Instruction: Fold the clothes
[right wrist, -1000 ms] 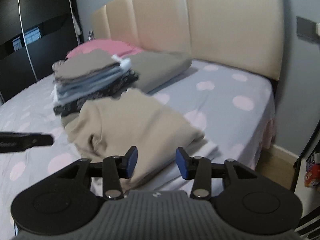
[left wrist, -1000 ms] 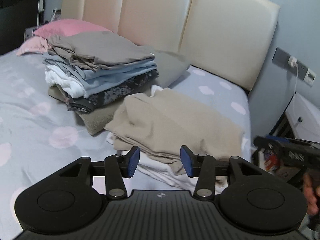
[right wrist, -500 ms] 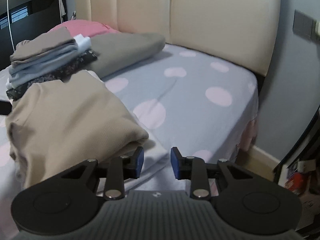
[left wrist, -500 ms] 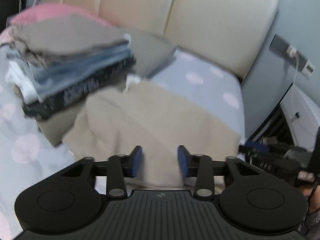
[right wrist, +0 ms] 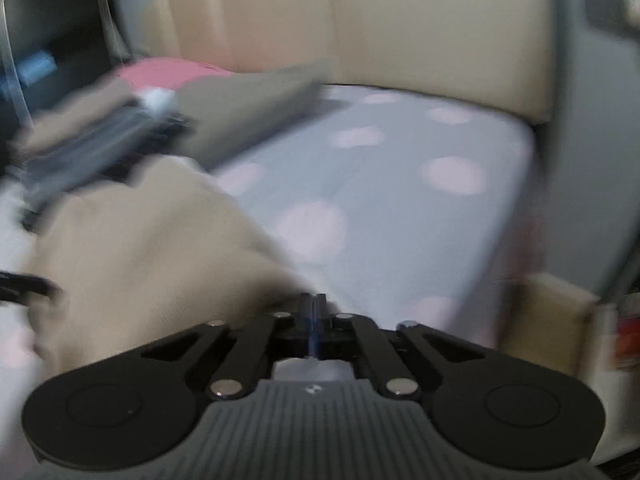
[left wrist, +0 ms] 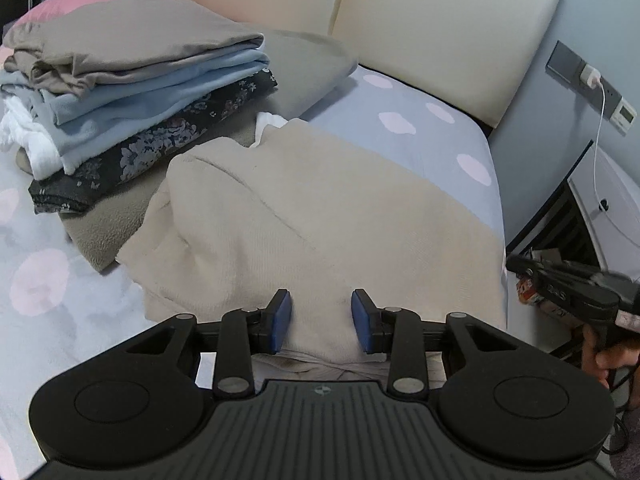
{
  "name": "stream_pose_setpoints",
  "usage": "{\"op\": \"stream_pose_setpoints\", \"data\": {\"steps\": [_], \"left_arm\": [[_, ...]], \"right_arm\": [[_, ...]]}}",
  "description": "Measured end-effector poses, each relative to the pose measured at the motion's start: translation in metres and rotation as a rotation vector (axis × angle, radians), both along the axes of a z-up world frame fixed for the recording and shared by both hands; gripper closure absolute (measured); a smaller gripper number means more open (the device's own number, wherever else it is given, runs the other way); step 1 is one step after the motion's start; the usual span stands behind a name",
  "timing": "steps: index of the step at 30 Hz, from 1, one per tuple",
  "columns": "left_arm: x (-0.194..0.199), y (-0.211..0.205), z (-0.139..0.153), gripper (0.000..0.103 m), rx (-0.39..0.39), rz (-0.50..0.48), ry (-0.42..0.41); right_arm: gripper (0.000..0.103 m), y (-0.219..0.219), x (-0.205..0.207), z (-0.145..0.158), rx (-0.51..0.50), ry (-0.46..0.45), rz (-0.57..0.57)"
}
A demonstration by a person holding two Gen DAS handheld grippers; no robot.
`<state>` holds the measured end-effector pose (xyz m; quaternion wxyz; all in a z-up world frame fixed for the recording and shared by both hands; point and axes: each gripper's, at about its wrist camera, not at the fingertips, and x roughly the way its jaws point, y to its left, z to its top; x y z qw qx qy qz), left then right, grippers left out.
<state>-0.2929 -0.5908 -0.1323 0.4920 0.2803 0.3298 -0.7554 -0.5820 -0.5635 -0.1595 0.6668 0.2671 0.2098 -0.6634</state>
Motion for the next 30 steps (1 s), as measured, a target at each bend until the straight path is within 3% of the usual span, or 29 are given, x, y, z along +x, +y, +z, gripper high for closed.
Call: {"op": "stream_pose_setpoints", "data": {"steps": [3,7,9,11,13,19,24,30], "left_arm": [[-0.001,0.002,0.002,0.071,-0.006,-0.001,-0.006],[-0.004,0.005,0.009,0.071,-0.027,-0.001,-0.023],[-0.004,0.011,0.015,0.071,-0.048,0.003,-0.028],[0.001,0.019,0.023,0.071,-0.075,0.003,-0.037],[0.008,0.030,0.030,0.071,-0.095,0.013,-0.051],[0.038,0.059,0.042,0.071,-0.106,0.081,-0.066],[0.061,0.083,0.046,0.071,-0.057,0.166,-0.048],[0.071,0.111,0.056,0.062,-0.044,0.232,-0.042]], "right_arm": [[0.103,0.021,-0.018,0.004,-0.003,-0.079,0.016],[0.097,0.055,-0.004,0.017,-0.020,-0.101,0.129],[0.089,0.068,0.010,0.022,-0.020,-0.148,0.188],[0.070,0.077,0.026,0.026,-0.019,-0.202,0.242],[0.069,0.082,0.040,0.029,-0.026,-0.263,0.275],[0.070,0.087,0.085,0.040,-0.126,-0.128,0.380],[0.076,0.066,0.094,0.025,0.018,-0.114,0.373],[0.076,0.079,0.094,0.036,0.054,-0.071,0.367]]}}
